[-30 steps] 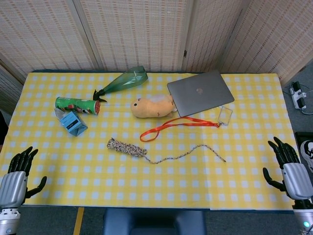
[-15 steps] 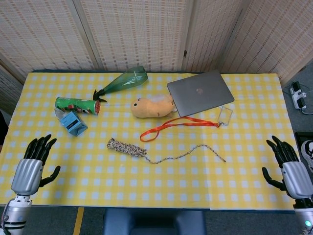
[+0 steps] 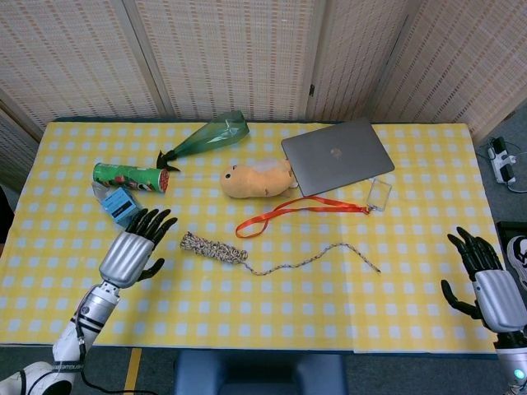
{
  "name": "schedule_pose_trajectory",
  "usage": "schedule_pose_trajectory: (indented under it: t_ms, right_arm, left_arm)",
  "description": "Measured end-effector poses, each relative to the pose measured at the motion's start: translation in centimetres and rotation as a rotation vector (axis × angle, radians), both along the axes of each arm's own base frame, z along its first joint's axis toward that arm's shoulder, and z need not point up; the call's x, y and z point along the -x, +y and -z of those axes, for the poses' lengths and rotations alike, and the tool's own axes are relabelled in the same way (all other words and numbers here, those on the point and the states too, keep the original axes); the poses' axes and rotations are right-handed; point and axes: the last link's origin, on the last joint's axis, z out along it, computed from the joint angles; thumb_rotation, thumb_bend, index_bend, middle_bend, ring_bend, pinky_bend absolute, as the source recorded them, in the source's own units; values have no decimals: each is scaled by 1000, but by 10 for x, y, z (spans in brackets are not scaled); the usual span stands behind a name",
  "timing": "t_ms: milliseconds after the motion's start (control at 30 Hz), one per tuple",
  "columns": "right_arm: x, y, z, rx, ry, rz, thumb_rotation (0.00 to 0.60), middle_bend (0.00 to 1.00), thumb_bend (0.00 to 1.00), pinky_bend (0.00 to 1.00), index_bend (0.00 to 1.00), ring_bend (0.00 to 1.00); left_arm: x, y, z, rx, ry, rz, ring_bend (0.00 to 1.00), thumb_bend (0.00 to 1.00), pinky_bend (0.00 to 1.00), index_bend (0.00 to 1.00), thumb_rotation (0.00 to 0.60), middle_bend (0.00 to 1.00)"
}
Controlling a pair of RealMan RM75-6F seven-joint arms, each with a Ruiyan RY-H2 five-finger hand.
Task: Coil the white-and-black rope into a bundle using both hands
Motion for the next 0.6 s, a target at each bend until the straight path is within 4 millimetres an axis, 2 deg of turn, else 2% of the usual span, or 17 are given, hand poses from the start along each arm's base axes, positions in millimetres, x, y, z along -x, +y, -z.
schedule_pose_trajectory:
  t_ms: [267,600]
  right_arm:
    - [-1,-4,3,-13,0,2,600,0,489,0,0,14]
    - [1,-6,4,-19,-5,13,600,0,489,0,0,14]
  left_arm:
    - [-21,29,51,91,54,-30,77,390,104,185,600,138]
    - [-34,43,93,99,148,-41,136,390,150,260,600,210]
